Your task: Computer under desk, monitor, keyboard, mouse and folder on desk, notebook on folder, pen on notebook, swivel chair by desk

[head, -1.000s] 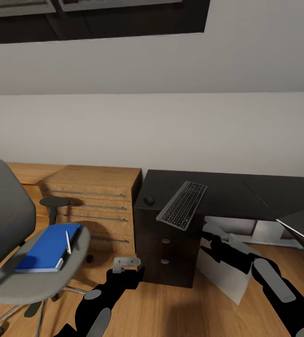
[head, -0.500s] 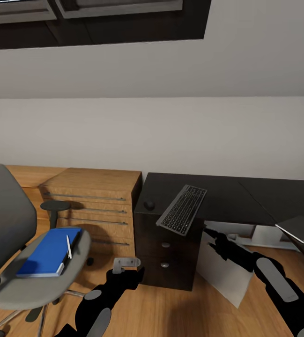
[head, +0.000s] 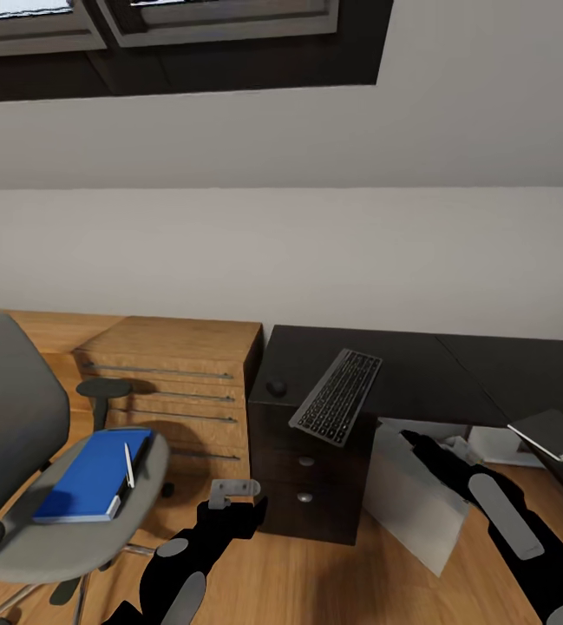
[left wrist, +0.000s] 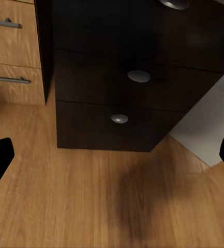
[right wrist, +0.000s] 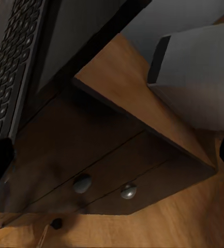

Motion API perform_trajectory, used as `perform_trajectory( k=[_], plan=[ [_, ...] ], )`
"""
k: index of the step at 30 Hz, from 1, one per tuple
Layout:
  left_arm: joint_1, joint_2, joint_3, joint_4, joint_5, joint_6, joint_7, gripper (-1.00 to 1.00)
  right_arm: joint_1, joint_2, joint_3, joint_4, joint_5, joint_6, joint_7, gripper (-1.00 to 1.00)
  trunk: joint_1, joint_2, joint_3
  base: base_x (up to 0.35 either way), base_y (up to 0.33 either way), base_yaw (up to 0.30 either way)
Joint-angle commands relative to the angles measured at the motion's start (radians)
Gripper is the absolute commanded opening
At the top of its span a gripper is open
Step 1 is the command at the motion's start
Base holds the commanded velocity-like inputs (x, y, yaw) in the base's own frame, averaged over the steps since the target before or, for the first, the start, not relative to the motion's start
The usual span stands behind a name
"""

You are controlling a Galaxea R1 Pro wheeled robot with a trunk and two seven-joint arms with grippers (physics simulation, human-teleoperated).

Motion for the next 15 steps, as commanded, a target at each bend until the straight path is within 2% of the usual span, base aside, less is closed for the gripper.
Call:
perform_trajectory(
  k=[1, 11, 12, 15],
  plan=[
    [-0.001, 0.001, -0.003, -0.001, 0.010, 0.002, 0.010, 1.00, -0.001, -0.001, 0.003, -0.011, 0.003, -0.005, -0.038, 1.00, -0.004, 0.007, 0.002, 0.000, 0.000, 0.000],
    [-0.001, 0.000, -0.004, 0.001, -0.001, 0.002, 0.010, 1.00, -0.001, 0.007, 0.028, -0.160, 0.189, 0.000, -0.378, 1.00, -0.042, 0.077, 0.033, 0.000, 0.000, 0.000],
    [-0.001, 0.000, -0.004, 0.004, -0.005, 0.002, 0.010, 1.00, -0.001, 0.022, 0.033, -0.197, 0.218, 0.004, -0.464, 1.00, -0.046, 0.084, 0.037, 0.000, 0.000, 0.000],
    [-0.001, -0.003, -0.005, 0.018, -0.008, 0.002, 0.010, 1.00, 0.000, 0.037, 0.048, -0.235, 0.238, 0.005, -0.523, 1.00, -0.058, 0.105, 0.046, 0.000, 0.000, 0.000]
  ],
)
